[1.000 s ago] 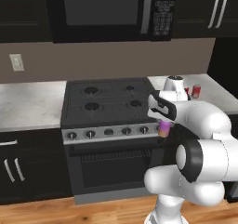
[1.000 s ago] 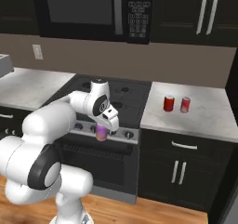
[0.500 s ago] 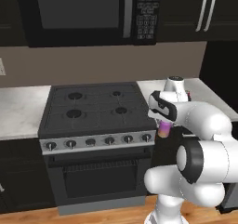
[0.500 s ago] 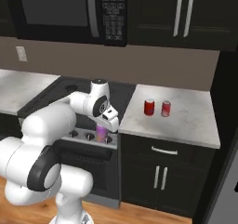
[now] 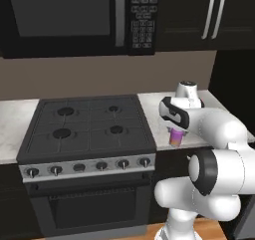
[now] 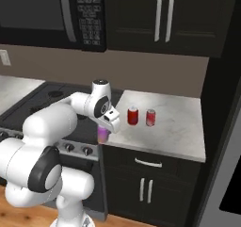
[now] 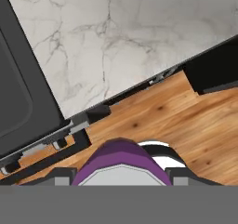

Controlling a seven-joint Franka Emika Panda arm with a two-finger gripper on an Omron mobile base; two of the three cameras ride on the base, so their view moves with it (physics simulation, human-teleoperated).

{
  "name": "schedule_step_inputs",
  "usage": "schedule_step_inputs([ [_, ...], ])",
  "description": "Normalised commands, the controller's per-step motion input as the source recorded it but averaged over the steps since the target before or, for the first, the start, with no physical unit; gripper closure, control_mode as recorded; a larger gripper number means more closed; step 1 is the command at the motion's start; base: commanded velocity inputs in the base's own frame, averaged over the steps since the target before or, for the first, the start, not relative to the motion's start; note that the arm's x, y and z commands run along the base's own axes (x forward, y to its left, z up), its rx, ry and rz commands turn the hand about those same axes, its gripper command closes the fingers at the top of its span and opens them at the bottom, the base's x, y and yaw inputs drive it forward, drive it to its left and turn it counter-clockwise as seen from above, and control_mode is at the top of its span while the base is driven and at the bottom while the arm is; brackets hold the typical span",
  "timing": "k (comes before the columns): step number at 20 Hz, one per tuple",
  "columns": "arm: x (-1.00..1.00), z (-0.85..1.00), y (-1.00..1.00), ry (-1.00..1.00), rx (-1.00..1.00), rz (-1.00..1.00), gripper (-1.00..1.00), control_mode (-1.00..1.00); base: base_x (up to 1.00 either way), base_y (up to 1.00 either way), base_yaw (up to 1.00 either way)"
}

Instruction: Four empty soda cans are scattered around the kitchen. Gather all the cans and cluster them next to the stove for recycling.

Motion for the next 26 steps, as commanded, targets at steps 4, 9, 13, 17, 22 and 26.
schedule_step_inputs([
  [4,0.00,0.00,0.00,0.00,0.00,0.00,1.00,1.00,0.46,-0.45,0.02],
  [9,0.00,0.00,0.00,0.00,0.00,0.00,1.00,1.00,0.40,-0.38,0.02],
  [13,0.00,0.00,0.00,0.00,0.00,0.00,1.00,1.00,0.37,-0.32,0.01],
  [17,0.00,0.00,0.00,0.00,0.00,0.00,1.00,1.00,0.07,-0.13,-0.01],
  [22,0.00,0.00,0.00,0.00,0.00,0.00,1.00,1.00,0.00,0.00,0.00],
  [26,0.00,0.00,0.00,0.00,0.00,0.00,1.00,1.00,0.00,0.00,0.00],
])
